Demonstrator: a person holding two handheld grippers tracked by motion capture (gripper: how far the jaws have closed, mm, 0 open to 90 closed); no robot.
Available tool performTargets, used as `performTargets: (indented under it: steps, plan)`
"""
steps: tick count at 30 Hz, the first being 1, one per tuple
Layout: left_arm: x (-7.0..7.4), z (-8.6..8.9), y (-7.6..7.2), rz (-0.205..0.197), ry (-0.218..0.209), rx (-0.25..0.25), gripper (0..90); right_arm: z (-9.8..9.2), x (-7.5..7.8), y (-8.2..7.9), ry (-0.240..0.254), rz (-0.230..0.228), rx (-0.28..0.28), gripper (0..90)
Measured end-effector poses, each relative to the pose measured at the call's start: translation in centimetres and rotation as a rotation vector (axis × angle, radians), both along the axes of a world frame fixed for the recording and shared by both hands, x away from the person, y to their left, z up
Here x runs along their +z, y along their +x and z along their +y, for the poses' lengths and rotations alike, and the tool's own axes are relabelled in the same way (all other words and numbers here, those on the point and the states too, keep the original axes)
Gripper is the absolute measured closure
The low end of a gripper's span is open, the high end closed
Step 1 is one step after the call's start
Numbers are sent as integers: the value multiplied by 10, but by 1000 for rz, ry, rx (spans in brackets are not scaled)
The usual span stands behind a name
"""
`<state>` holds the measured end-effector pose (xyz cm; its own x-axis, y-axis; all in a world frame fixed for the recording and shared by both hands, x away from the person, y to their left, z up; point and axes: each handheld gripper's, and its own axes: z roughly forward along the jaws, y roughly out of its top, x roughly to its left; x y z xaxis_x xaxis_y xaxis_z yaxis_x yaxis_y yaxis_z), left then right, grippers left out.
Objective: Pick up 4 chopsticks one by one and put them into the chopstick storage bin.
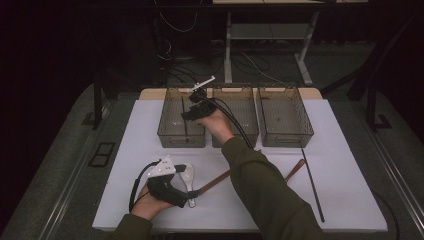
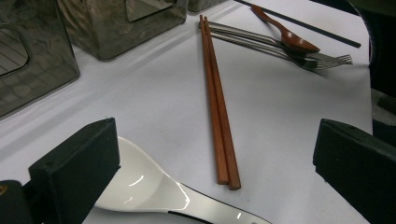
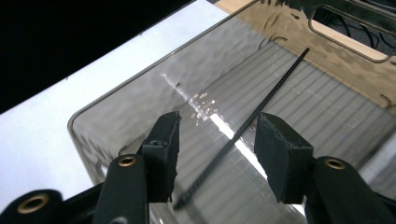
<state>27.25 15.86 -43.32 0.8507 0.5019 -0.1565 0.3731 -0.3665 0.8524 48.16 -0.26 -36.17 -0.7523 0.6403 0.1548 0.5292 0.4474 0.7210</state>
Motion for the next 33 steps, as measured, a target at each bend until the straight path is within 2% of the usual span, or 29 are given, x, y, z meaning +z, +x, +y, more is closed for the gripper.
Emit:
performTargets:
  steps: [6, 9, 16, 20, 24, 33]
  plan:
    - [0, 0, 0, 3, 2, 1, 0, -18, 9, -6, -2, -10, 20, 425]
    - [0, -1, 0, 3, 2, -1, 0, -28, 13, -9, -10, -17, 12, 409]
    - [-1, -1, -1, 0, 0, -1, 0, -59, 24, -16, 39, 4, 15, 391]
    - [-1, -1, 0, 0, 6, -2, 0, -76, 32, -23, 25, -15, 23, 388]
    - [-1, -1, 0, -1, -1, 1, 0, -92, 37, -31, 43, -15, 32, 388]
    - [-1, 0, 0, 0, 6, -3, 0, -127, 38, -49, 33, -38, 51, 387]
